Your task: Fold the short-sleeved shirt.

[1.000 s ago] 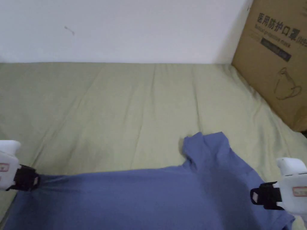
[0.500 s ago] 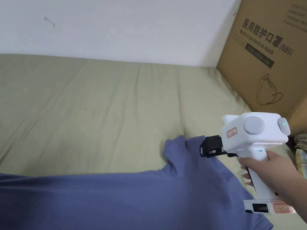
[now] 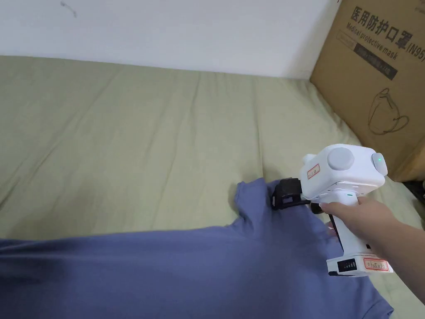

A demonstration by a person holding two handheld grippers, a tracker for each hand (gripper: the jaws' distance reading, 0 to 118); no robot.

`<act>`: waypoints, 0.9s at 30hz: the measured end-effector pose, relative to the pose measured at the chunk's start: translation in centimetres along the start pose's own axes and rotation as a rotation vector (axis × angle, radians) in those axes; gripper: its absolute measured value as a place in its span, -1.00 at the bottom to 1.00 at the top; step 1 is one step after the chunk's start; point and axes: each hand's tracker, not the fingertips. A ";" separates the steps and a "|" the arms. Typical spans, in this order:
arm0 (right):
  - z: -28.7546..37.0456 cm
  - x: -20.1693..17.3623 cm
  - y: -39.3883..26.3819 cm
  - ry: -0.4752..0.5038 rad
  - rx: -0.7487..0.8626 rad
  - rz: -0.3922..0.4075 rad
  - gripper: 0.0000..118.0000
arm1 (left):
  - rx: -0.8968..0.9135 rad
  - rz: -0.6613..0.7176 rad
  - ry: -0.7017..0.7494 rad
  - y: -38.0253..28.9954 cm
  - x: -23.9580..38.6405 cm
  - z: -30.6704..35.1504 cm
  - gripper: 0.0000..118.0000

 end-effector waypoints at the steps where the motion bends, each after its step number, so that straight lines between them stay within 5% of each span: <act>1: 0.0 -0.1 0.0 0.000 -0.003 0.003 0.64 | -0.002 0.000 0.000 -0.1 0.1 -0.1 -0.95; 3: 0.8 -0.6 -0.4 -0.009 -0.005 0.008 0.53 | -0.008 0.002 0.001 -0.1 -0.1 -0.3 -0.95; 4: 1.2 -0.8 -0.5 -0.016 0.001 0.013 0.31 | -0.007 0.003 0.004 -0.1 -0.1 -0.3 -0.95; 5: 1.7 -1.0 -0.7 -0.042 0.015 0.033 0.00 | -0.007 0.007 0.003 -0.2 0.2 -0.1 -0.95; 7: 2.8 -1.0 -1.1 -0.049 0.032 0.055 -0.99 | -0.006 0.013 0.001 -0.2 0.1 -0.1 -0.95; 12: 6.7 -0.3 -3.7 0.029 0.138 0.047 -0.99 | 0.024 0.089 -0.025 -0.7 -0.4 0.8 -0.95; 16: 11.2 0.9 -5.9 0.099 0.237 -0.045 -0.99 | 0.102 0.243 -0.080 -1.7 -1.2 3.1 -0.95; 27: 25.0 5.8 -15.5 0.231 0.343 -0.172 -0.99 | 0.174 0.198 -0.138 -5.8 -0.3 13.8 -0.95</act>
